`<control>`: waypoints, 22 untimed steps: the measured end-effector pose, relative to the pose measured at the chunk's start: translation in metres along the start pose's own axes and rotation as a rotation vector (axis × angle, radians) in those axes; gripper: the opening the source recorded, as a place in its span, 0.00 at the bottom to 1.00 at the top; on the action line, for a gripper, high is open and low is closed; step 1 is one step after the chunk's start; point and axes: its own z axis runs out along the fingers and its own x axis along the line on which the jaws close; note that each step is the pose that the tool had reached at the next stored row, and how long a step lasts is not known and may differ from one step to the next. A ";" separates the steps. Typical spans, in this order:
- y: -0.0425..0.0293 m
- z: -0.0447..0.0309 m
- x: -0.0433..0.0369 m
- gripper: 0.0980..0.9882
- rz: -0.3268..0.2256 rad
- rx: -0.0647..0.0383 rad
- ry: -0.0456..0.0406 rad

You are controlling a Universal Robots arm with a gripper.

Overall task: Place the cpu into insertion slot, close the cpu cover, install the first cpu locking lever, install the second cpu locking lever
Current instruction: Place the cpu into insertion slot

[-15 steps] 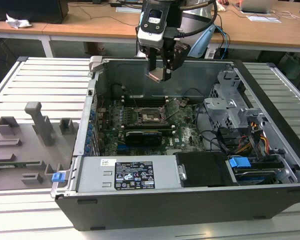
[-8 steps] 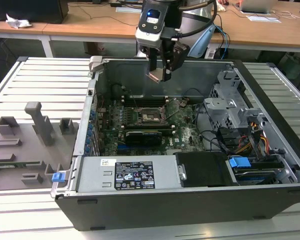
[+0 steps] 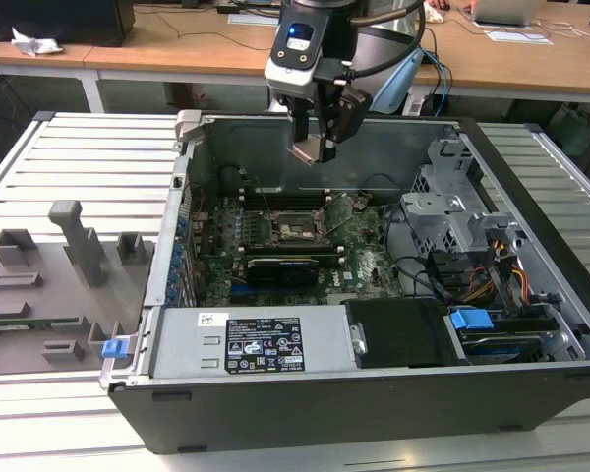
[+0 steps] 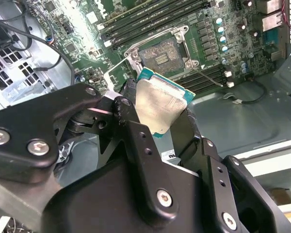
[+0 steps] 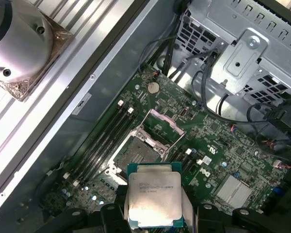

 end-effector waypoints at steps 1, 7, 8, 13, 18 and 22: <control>0.0000 0.0004 0.0000 0.48 0.001 0.000 0.0000; -0.0002 0.0025 0.0000 0.48 0.006 0.000 -0.0002; -0.0002 0.0027 0.0000 0.48 0.007 0.000 -0.0003; -0.0003 0.0034 0.0000 0.48 0.015 0.000 -0.0008; -0.0003 0.0038 0.0000 0.48 0.019 0.000 -0.0012; -0.0003 0.0040 0.0000 0.48 0.023 0.000 -0.0015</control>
